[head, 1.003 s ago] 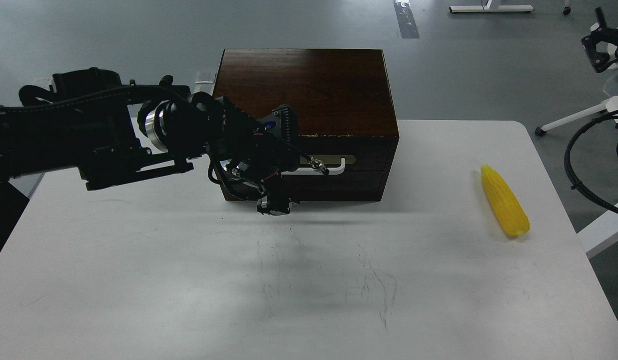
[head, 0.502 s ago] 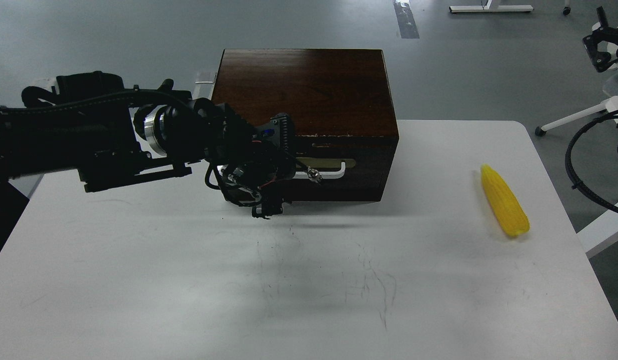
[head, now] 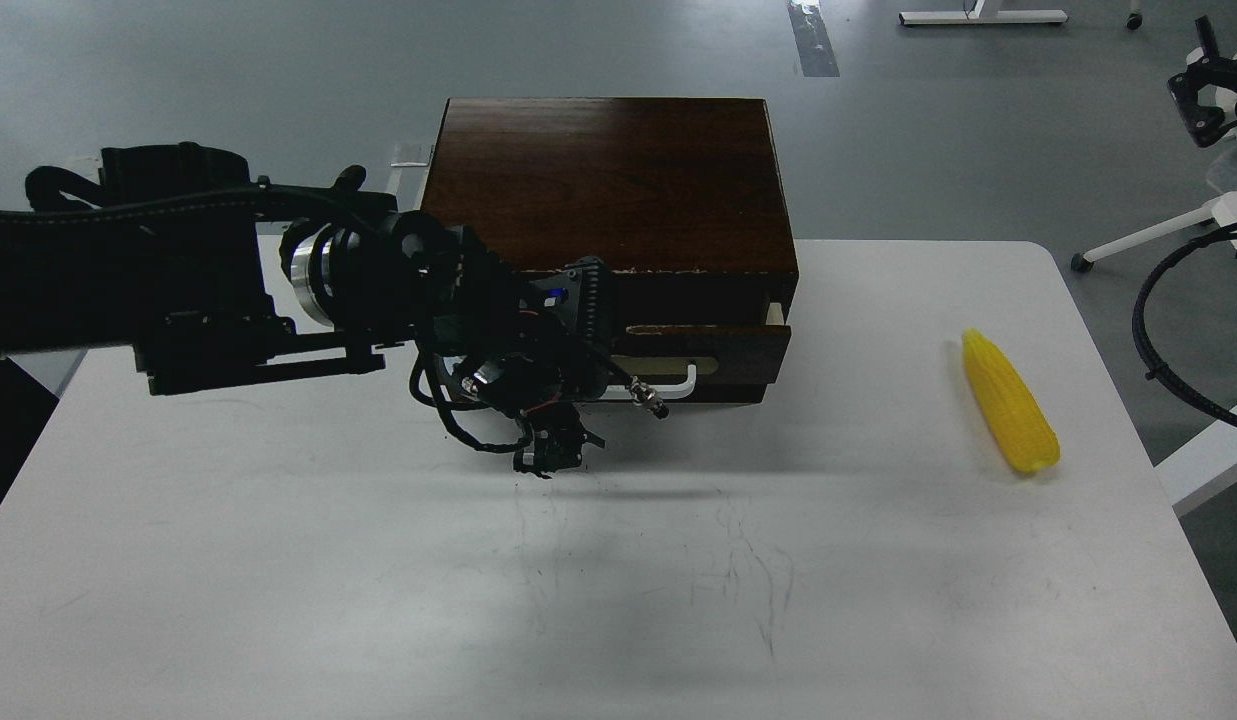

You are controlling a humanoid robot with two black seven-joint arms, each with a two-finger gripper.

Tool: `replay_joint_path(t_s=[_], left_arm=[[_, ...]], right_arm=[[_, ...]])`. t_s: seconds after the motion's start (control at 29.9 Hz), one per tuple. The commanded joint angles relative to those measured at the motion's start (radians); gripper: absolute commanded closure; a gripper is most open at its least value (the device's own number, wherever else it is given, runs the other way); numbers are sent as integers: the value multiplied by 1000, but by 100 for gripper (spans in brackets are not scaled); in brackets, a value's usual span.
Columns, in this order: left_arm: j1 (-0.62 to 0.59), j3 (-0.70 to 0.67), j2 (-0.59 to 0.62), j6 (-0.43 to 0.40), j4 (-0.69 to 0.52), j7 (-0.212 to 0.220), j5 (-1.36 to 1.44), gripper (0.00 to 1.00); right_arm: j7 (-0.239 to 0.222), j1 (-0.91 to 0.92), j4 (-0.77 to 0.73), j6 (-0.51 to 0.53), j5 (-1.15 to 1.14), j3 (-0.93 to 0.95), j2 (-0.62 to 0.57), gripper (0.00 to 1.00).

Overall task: Put corn in drawer with both arms
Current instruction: 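Grip the drawer handle with the left gripper and pull it open, then withdraw the left gripper and bring the right gripper toward the corn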

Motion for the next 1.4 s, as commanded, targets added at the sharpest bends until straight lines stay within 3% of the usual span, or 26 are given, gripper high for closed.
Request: replay_joint_path(t_s=[0.0, 0.27, 0.4, 0.47, 0.53, 0.67, 0.74, 0.87, 1.0, 1.1, 1.2, 1.24, 1.37], left_arm=[[-6, 0, 4, 0, -25, -3, 0, 45], [-25, -5, 39, 0, -171, 2, -2, 45], [-34, -6, 41, 0, -171, 3, -2, 42], [-36, -8, 44, 0, -171, 3, -6, 34], [-36, -23, 48, 0, -171, 5, -16, 18], [-36, -65, 57, 0, -168, 5, -71, 9], [-33, -153, 109, 0, -166, 0, -216, 4], [-26, -278, 185, 0, -148, 0, -526, 3], [-19, -347, 242, 0, -18, 0, -957, 3], [13, -374, 246, 0, 169, -1, -1300, 2], [49, -381, 255, 0, 318, -3, -1590, 2], [49, -381, 255, 0, 318, -3, -1591, 2], [125, -382, 266, 0, 490, 3, -1922, 2]], right_arm=[[-1, 0, -6, 0, 0, 0, -1, 0], [0, 0, -8, 0, 0, -1, -1, 0], [0, 0, -8, 0, 0, -4, -1, 0], [-1, 0, -8, 0, 0, -4, -1, 0], [-1, 0, -8, 0, 0, -4, -1, 0], [-1, 0, -8, 0, -1, -11, -6, 0], [-12, -1, -8, 0, -12, -52, -15, 0], [-7, 15, -3, 0, -15, -216, -67, 0], [-4, 80, -2, 0, -21, -378, -156, 0], [-4, 147, 9, 0, -95, -506, -226, 0], [-4, 244, 37, 0, -287, -598, -282, 0], [-4, 244, 37, 0, -288, -598, -282, 0], [-3, 356, 64, 0, -642, -653, -293, 0]])
